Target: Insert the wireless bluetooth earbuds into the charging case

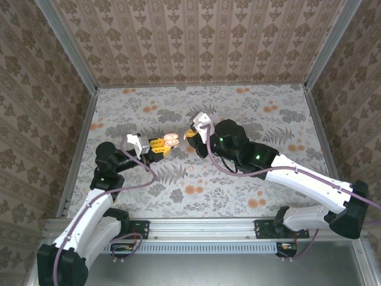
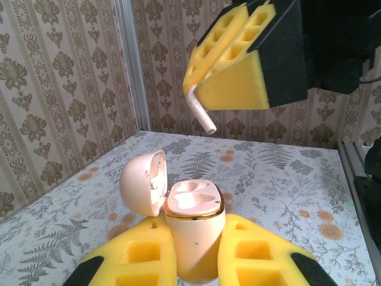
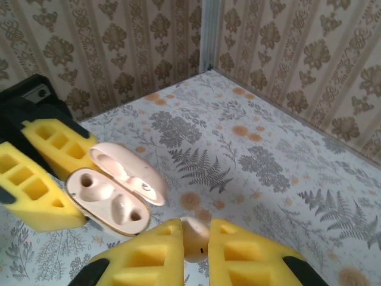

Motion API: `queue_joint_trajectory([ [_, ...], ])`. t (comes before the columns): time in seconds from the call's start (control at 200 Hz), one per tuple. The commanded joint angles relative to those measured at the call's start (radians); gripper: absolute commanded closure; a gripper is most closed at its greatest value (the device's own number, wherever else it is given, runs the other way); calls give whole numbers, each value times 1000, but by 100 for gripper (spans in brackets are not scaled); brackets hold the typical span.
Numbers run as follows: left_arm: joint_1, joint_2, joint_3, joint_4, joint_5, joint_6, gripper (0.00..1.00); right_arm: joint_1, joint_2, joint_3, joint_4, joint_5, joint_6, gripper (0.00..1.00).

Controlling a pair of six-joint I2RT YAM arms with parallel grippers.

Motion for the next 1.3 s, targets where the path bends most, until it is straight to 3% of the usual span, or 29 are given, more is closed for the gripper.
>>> queue_joint_trajectory([
  [0.0,-9,6,34,57,15,-44,100,23,12,8,68,-25,-32,87],
  [0.48,-26,19,43,88,11,-74,100,55,60,24,83,-40,-51,87],
  [0.885,-43,19,37,90,-1,-74,100,55,55,23,117,48,-22,89],
  [1.295,-45,8,31,101,-25,-89,100,60,64,-16,155,60,-15,88],
])
